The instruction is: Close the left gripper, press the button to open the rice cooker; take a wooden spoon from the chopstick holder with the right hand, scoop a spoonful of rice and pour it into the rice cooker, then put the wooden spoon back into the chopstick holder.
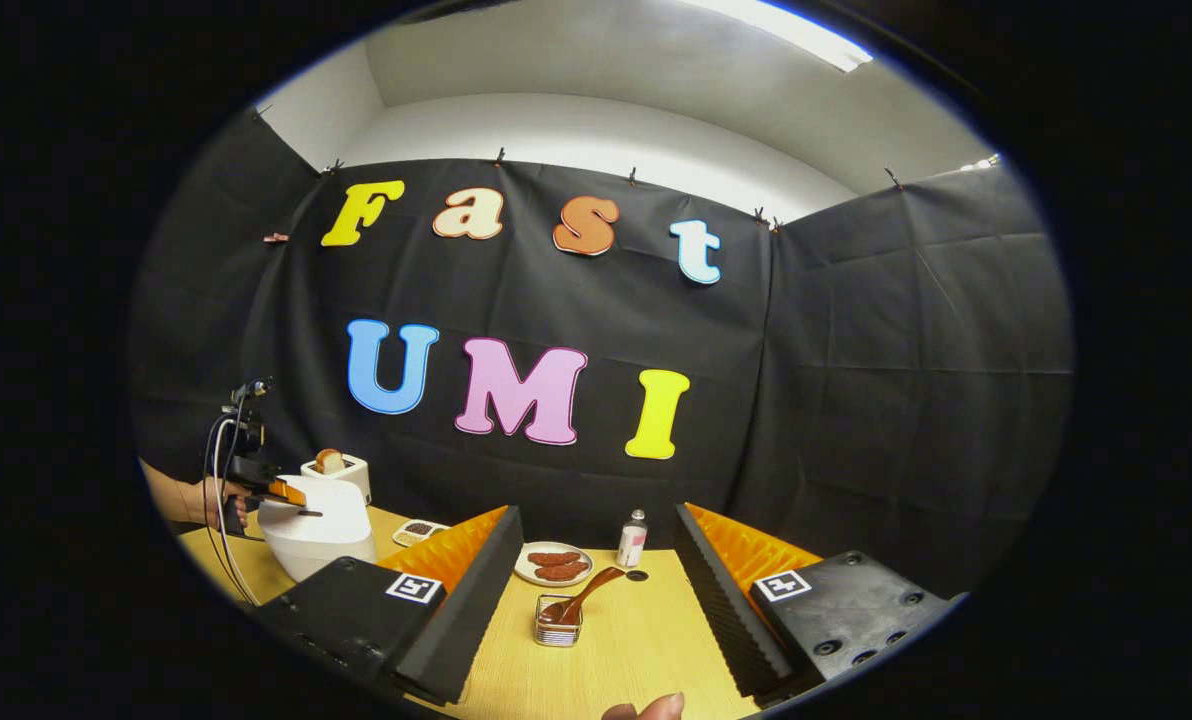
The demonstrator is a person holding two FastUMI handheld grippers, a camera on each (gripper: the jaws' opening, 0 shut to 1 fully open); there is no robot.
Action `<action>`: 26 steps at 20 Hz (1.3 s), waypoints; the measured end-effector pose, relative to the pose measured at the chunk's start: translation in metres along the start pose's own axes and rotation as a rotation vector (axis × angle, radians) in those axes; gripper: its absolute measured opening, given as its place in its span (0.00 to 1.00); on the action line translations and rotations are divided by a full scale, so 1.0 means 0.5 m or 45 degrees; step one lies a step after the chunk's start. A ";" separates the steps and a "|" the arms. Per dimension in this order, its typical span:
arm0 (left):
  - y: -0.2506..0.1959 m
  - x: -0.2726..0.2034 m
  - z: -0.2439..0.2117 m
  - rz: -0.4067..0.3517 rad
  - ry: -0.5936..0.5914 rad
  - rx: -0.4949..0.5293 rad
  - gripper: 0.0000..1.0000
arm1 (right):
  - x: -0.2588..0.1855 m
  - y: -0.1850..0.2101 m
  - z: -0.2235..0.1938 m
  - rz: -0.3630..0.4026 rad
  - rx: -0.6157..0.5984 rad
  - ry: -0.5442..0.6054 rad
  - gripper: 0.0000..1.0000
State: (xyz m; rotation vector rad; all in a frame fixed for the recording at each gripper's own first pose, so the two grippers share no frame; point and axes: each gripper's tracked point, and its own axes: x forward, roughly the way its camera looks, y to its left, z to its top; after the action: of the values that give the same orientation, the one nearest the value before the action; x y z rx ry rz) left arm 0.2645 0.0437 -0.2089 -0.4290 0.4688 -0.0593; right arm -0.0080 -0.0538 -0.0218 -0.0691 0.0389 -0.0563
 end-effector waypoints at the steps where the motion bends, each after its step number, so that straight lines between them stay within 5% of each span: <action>1: -0.003 0.006 -0.002 0.007 0.012 0.019 0.06 | 0.002 -0.002 -0.006 -0.002 0.005 0.010 0.97; 6: -0.002 0.023 -0.024 0.080 0.086 0.152 0.06 | 0.014 -0.010 -0.020 0.000 -0.003 0.022 0.97; 11: -0.001 0.016 -0.036 0.091 0.124 0.092 0.07 | 0.031 -0.013 -0.034 -0.008 0.022 0.034 0.97; 14: -0.001 0.024 -0.038 0.108 0.144 0.163 0.07 | 0.037 -0.007 -0.030 -0.001 0.019 0.027 0.97; 20: -0.032 -0.034 0.121 0.083 -0.160 0.153 0.07 | 0.044 -0.001 -0.021 0.006 0.012 0.011 0.97; 26: -0.027 -0.056 0.219 0.084 -0.309 0.198 0.06 | 0.042 0.010 -0.014 0.013 0.011 0.001 0.97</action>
State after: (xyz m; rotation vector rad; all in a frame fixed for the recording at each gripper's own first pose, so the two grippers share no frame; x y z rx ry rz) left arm 0.2895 0.0780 -0.1034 -0.2637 0.2366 0.0199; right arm 0.0129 -0.0503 -0.0299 -0.0604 0.0399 -0.0464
